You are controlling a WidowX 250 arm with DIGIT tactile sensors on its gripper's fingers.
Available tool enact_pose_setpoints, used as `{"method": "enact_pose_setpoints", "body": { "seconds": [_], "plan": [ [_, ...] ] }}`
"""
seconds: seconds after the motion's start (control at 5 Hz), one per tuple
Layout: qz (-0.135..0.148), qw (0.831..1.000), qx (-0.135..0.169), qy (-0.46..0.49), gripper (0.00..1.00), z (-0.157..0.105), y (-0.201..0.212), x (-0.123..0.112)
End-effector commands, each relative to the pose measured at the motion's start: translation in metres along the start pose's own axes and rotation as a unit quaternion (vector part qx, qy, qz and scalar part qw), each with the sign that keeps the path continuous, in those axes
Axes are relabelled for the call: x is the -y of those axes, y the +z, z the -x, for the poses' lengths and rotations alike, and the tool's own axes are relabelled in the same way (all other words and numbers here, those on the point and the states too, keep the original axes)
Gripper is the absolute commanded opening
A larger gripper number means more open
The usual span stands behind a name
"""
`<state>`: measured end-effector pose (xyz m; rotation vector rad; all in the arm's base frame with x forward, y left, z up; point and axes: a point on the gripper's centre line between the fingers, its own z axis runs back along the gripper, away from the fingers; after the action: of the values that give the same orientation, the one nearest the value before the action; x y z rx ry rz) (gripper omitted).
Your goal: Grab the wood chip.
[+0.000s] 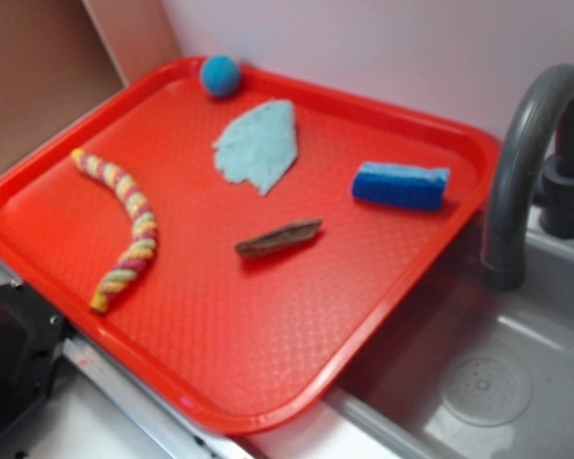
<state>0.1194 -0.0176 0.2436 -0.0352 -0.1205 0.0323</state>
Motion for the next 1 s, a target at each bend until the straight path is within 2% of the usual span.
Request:
{"method": "enact_pose_setpoints", "body": {
  "seconds": [0.0,0.2,0.4,0.6,0.8],
  "plan": [
    [0.0,1.0,0.0,0.0,1.0,0.0,0.0,0.0],
    [0.013,0.999,-0.002,-0.041,1.0,-0.017,-0.014,-0.004],
    [0.014,0.992,-0.003,-0.127,1.0,-0.034,-0.03,0.004],
    [0.023,0.987,-0.006,-0.157,1.0,-0.051,-0.051,0.016],
    [0.009,0.986,-0.014,-0.167,1.0,-0.069,-0.081,0.04]
  ]
}}
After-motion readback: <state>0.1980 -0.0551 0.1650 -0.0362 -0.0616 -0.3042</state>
